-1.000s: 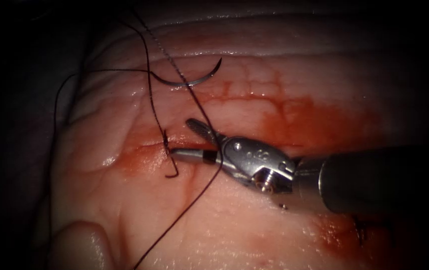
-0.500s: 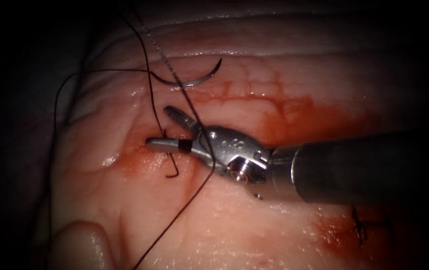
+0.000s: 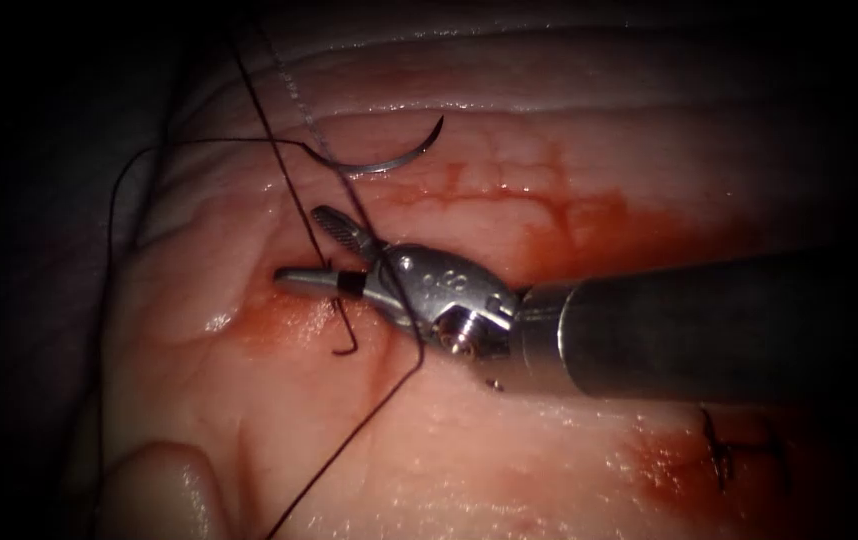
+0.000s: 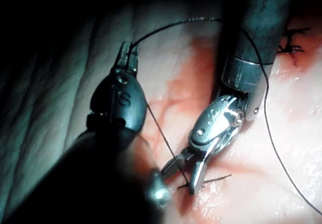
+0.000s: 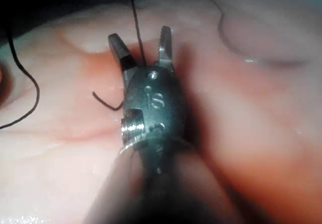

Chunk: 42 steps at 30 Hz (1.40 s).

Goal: Wound Closure
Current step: With the right cutter, snip the long suture end.

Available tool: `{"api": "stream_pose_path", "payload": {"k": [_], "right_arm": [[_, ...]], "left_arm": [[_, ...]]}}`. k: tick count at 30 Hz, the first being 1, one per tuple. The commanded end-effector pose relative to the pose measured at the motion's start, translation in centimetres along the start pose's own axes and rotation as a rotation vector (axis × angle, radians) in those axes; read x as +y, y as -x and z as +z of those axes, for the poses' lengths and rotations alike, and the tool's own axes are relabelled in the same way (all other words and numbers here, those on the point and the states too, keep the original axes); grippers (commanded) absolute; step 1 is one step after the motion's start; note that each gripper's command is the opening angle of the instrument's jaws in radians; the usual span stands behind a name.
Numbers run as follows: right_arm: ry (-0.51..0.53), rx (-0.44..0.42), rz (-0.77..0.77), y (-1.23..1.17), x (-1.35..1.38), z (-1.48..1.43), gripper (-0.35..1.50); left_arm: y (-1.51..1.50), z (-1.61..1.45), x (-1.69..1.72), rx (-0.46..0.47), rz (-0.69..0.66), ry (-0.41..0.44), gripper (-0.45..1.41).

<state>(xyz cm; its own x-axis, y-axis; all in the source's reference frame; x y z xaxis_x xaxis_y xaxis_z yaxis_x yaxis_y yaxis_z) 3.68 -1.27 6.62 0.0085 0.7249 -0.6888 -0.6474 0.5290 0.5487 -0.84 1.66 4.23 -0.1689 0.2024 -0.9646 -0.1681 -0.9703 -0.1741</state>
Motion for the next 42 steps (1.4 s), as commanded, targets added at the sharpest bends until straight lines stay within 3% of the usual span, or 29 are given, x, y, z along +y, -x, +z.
{"api": "stream_pose_path", "payload": {"k": [1, 16, 37, 41, 42], "right_arm": [[-0.001, 0.001, -0.004, 0.05, -0.04, 0.08, 1.38], [0.006, 0.016, -0.103, 0.04, -0.17, 0.31, 1.40], [-0.026, 0.036, -0.099, -0.08, -0.25, 0.47, 1.33], [-0.030, 0.036, -0.097, -0.10, -0.25, 0.47, 1.26], [-0.030, 0.037, -0.109, -0.10, -0.25, 0.47, 1.16]], "left_arm": [[0.02, 0.07, -0.01, 0.003, 0.003, -0.003, -0.45], [0.00, 0.09, 0.03, 0.005, 0.011, 0.003, -0.45], [-0.04, 0.09, 0.11, 0.004, 0.017, 0.017, -0.45], [-0.04, 0.09, 0.13, 0.005, 0.019, 0.017, -0.45], [-0.04, 0.09, 0.13, 0.006, 0.019, 0.018, -0.45]]}}
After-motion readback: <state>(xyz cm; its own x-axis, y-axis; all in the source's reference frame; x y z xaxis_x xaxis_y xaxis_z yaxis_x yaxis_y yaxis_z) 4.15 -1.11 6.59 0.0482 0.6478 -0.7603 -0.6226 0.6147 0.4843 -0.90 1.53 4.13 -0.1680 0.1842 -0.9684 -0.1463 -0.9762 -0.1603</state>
